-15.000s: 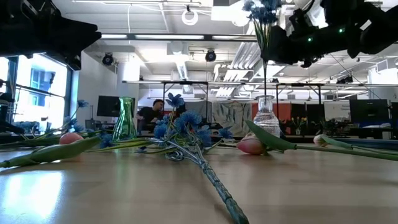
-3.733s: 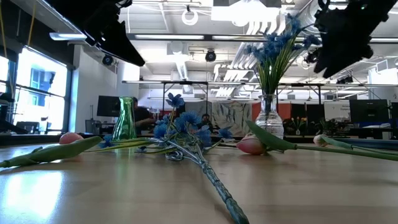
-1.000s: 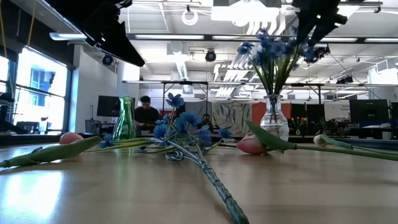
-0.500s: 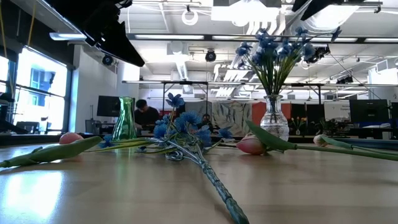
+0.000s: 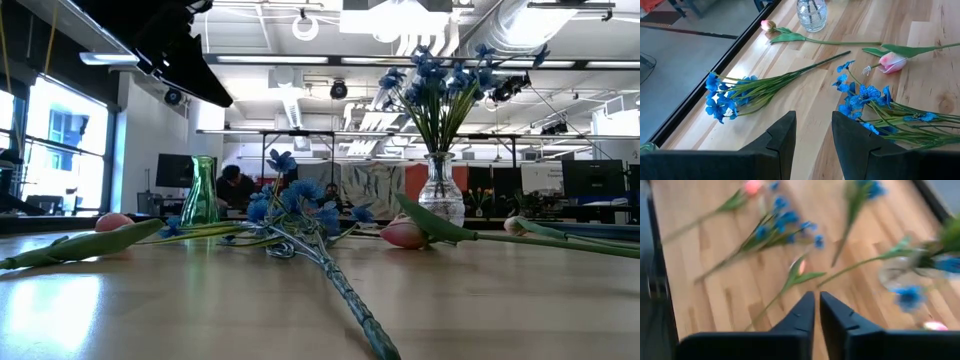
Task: Sort flowers into vase by color
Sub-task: Put the bottom left pink tulip into the green vase
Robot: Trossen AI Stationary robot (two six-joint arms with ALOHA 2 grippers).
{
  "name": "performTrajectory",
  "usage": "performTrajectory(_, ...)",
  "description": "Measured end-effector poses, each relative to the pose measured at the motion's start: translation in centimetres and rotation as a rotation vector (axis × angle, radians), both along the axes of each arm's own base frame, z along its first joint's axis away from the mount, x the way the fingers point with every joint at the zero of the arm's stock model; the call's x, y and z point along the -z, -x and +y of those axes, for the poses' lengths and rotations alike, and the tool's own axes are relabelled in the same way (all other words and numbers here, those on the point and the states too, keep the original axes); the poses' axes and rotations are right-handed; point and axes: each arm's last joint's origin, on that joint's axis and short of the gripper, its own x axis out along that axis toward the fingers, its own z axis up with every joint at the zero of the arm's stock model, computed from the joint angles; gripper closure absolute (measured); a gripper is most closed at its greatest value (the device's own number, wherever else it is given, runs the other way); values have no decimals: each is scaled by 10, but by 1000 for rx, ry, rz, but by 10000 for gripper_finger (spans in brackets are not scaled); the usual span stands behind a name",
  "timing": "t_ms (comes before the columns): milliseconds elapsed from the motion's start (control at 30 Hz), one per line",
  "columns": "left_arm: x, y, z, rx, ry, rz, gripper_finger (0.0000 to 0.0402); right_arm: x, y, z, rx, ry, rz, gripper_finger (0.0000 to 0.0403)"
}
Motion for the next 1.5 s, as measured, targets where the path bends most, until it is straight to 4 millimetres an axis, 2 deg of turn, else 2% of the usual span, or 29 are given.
performTrajectory(100,0,0,0,-2,2,1,287,14,-13,28,-144,44,70,399)
performTrajectory(167,0,0,0,0,1,1,287,20,-16,41,-153,34,95,398)
performTrajectory(267,0,1,-2,7,0,3,287,28,-8,51,-58,49,130,401)
performTrajectory(400,1,3,-5,23,-13,21,287,56,11,57,41,42,94,401)
performTrajectory(500,5,3,-7,23,-27,41,287,86,26,54,127,22,22,402)
performTrajectory(600,8,2,-10,16,-48,44,287,122,32,47,223,32,-80,402)
performTrajectory(767,14,0,-13,12,-64,63,287,172,29,28,351,119,-247,402)
performTrajectory(867,17,-3,-13,8,-70,71,287,189,25,15,426,197,-345,402)
performTrajectory(1000,22,-6,-14,4,-78,85,287,196,20,-7,565,298,-399,403)
performTrajectory(1267,24,-8,-15,2,-77,78,287,181,3,-46,662,400,-439,403)
performTrajectory(1500,24,-8,-15,2,-77,79,287,167,13,-78,764,443,-441,403)
